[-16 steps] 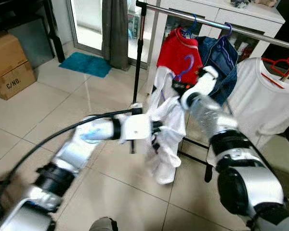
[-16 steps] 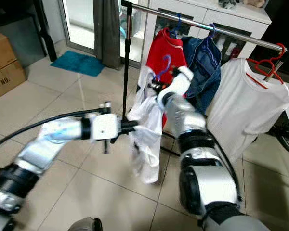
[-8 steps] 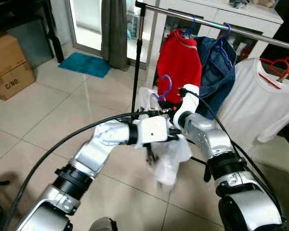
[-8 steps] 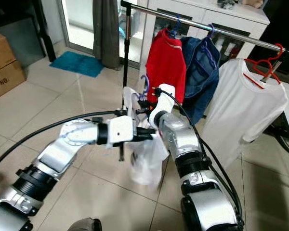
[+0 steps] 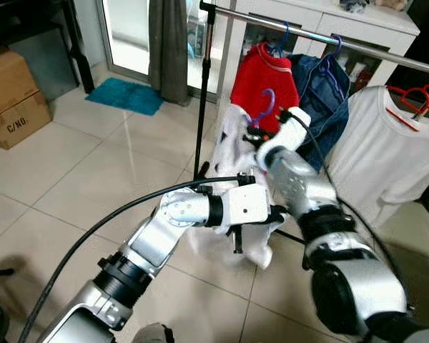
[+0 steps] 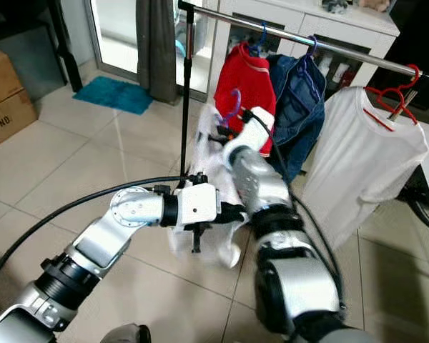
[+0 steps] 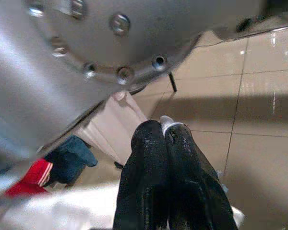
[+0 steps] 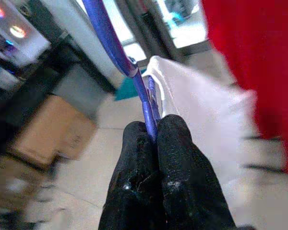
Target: Hang hanger
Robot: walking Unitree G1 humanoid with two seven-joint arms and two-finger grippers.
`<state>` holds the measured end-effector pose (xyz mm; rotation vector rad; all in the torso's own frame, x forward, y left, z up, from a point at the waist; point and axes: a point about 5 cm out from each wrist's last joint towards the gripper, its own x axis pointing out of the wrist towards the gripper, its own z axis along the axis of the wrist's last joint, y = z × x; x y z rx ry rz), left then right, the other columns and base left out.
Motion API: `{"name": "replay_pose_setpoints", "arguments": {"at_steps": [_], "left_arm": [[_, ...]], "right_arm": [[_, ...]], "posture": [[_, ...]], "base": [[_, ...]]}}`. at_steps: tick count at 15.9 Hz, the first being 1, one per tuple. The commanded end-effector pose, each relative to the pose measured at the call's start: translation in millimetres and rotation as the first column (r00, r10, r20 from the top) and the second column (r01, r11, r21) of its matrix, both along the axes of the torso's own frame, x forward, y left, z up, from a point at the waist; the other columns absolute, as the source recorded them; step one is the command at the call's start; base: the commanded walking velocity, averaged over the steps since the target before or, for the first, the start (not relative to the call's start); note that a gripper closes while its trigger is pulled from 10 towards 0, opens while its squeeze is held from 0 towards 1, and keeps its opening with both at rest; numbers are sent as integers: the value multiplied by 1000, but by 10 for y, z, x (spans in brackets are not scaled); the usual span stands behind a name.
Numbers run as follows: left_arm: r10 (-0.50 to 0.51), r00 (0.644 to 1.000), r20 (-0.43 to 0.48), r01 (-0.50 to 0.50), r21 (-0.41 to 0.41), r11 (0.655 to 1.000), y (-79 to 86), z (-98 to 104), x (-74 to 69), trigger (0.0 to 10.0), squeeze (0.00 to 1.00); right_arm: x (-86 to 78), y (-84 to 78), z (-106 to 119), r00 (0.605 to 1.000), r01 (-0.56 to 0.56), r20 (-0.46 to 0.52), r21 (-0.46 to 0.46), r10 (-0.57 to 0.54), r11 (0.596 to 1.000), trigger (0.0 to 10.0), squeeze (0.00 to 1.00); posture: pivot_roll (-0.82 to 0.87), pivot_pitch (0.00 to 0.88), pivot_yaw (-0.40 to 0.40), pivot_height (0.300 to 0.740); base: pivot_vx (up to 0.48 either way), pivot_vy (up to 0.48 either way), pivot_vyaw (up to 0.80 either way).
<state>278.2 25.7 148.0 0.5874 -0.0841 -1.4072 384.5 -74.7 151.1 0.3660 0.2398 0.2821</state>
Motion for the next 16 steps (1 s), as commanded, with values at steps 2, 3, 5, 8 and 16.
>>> {"name": "replay_pose_setpoints", "arguments": {"at_steps": [2, 3, 5, 8, 16], "left_arm": [[0, 1000, 21, -1, 23, 1000, -61, 24, 7, 0, 0], [5, 1000, 23, -6, 29, 1000, -50, 17, 10, 0, 0], [32, 999, 32, -33, 29, 999, -26, 13, 25, 0, 0], [61, 998, 8, -61, -8, 998, -12, 68, 51, 10000, 882], [87, 995, -41, -85, 37, 996, 196, 32, 85, 10000, 1000]], "right_arm": [[2, 171, 98, 996, -92, 12, 81, 91, 992, 10000, 0], [-5, 211, 103, 994, -112, 7, 115, 112, 987, 10000, 0], [-9, 230, 114, 991, -130, 10, 148, 130, 980, 10000, 0], [-4, 174, 90, 992, -128, 10, 134, 128, 983, 10000, 0], [39, -59, 100, 996, -80, 40, 76, 77, 994, 10000, 0]], "posture": [[23, 0, -125, 740], [23, 0, -125, 740], [23, 0, -125, 740], [21, 0, -119, 740], [28, 0, -106, 740]], "base": [[0, 0, 0], [0, 0, 0], [0, 0, 0], [0, 0, 0], [0, 0, 0]]}}
